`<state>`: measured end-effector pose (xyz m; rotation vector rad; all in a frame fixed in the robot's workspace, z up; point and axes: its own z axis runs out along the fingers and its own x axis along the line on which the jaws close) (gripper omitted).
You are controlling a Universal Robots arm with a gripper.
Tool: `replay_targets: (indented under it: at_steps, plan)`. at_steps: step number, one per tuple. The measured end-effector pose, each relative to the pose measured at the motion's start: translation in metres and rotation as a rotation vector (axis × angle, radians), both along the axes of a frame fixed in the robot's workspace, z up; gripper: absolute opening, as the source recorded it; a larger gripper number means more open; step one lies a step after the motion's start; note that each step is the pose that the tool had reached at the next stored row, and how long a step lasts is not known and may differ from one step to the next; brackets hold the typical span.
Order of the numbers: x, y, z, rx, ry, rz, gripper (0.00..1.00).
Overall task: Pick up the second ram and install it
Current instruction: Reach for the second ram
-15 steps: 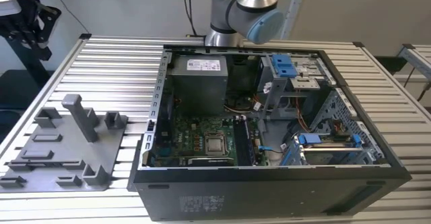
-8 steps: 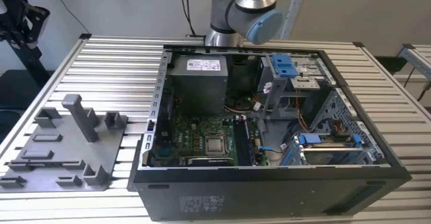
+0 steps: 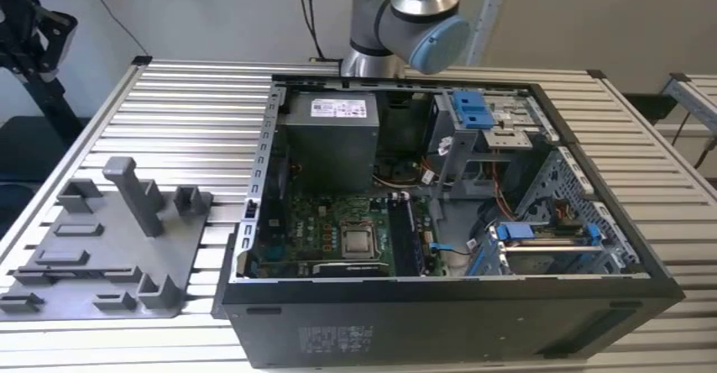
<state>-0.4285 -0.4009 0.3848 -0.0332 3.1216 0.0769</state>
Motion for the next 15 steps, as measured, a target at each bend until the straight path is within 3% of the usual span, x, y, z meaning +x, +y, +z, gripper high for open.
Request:
replay_targets:
  at_steps: [5,15]
  plan:
    - [0.0001,-0.0116,-0.0013,0.0000,-0.0001,0.000,0.11]
    - [0.0001,-0.0448,-0.0056,0.0003,0.0025,0.000,0.11]
